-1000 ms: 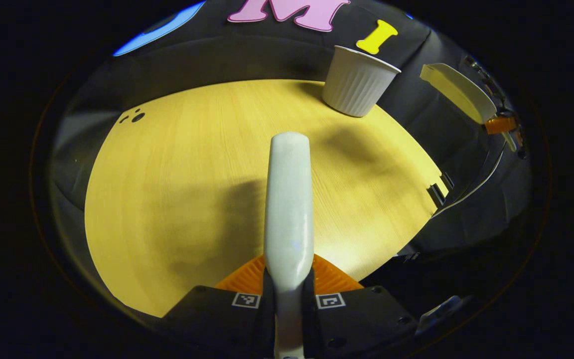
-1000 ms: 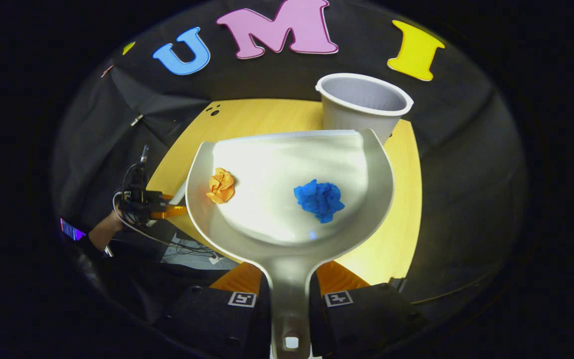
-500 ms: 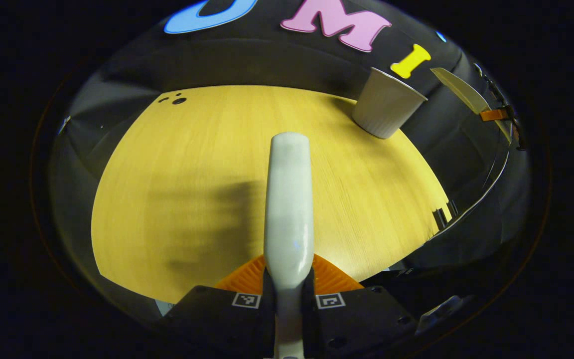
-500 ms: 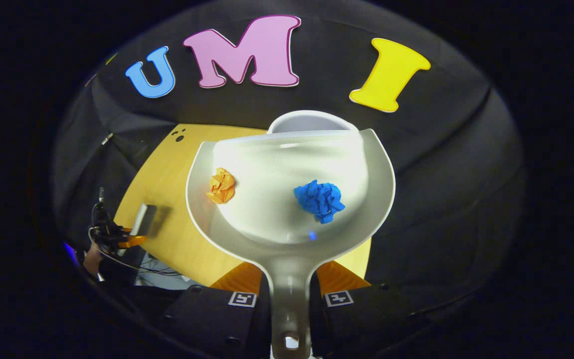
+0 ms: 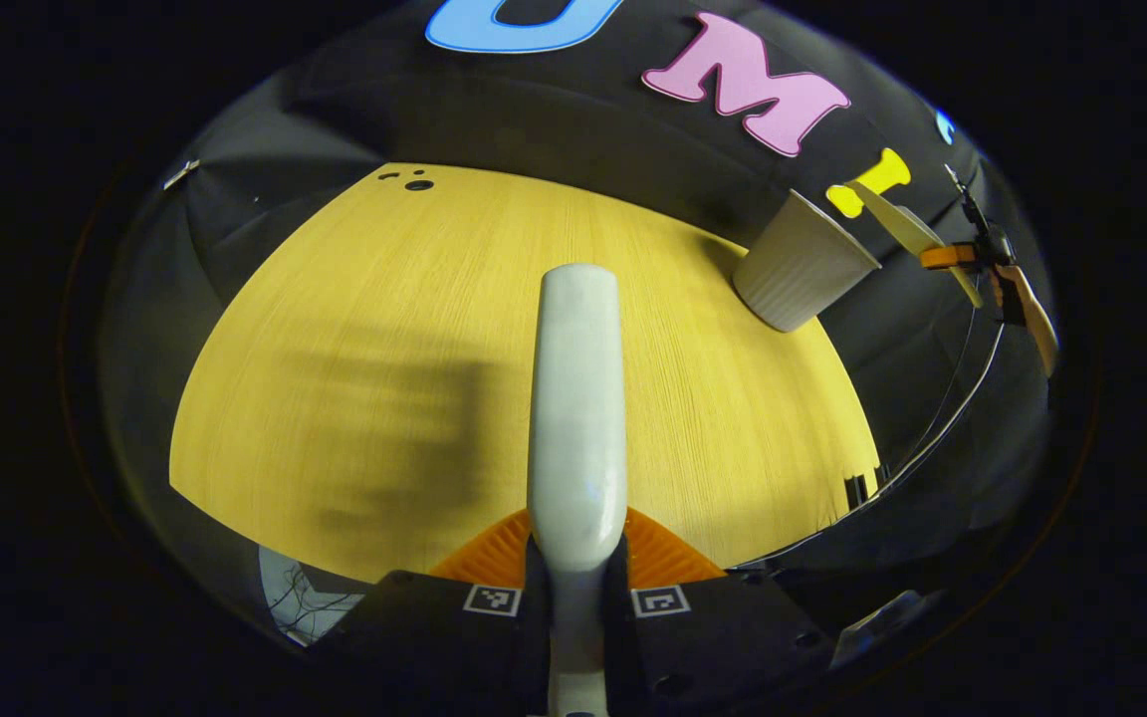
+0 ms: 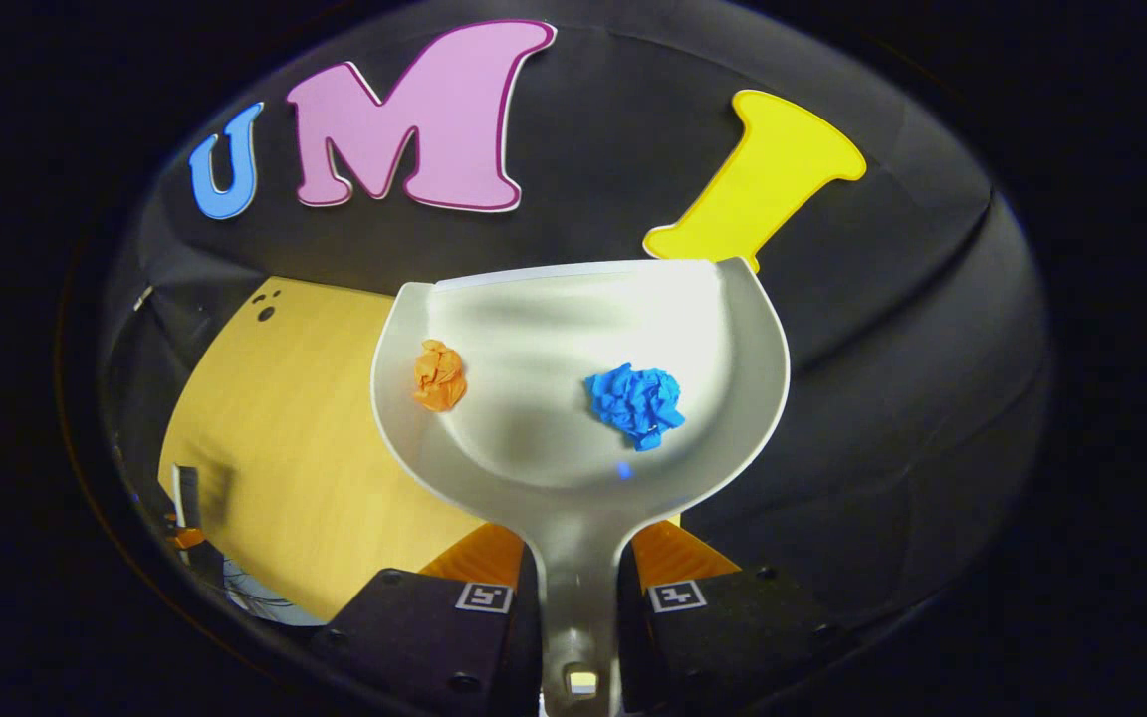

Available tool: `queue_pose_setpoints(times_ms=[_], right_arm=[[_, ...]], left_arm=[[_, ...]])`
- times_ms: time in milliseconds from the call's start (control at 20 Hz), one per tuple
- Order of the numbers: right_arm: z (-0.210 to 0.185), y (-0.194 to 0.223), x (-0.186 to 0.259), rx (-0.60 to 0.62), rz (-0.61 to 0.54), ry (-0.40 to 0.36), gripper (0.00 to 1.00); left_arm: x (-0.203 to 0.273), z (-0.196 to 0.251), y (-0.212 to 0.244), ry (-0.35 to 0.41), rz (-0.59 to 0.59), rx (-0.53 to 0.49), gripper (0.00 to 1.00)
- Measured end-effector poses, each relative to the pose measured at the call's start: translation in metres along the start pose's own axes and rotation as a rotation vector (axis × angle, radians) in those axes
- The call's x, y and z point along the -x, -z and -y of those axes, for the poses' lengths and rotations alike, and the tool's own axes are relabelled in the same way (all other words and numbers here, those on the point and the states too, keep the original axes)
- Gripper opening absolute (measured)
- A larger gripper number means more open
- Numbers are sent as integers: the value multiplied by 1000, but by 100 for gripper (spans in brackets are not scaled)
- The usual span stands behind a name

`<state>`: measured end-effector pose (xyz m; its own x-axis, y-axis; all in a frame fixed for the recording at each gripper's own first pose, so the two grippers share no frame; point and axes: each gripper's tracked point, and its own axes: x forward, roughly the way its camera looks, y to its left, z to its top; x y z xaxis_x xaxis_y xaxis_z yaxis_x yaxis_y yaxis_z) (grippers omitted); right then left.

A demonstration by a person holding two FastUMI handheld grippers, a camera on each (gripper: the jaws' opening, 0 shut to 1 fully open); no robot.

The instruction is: Pick up the small broom and dustpan from the desktop, sweep the trash into the dustpan with the broom, and then empty the trash into the garbage bin.

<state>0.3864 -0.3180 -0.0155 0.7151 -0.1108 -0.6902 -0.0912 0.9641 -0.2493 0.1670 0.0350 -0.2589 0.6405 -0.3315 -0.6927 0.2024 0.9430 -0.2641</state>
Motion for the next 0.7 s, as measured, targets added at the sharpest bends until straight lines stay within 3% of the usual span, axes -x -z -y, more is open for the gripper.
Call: queue_pose_setpoints(times_ms=[200,400,700], right_arm=[[18,-11,-37,69,-2,135,35],[25,-12,-64,143,-12,215,34],[36,-17,-59,421,18,425,35]], left_arm=[[8,-13,-16,-29,20,-1,26],[8,-19,-28,-42,21,-6,24],[2,-11,-34,-34,13,-12,26]])
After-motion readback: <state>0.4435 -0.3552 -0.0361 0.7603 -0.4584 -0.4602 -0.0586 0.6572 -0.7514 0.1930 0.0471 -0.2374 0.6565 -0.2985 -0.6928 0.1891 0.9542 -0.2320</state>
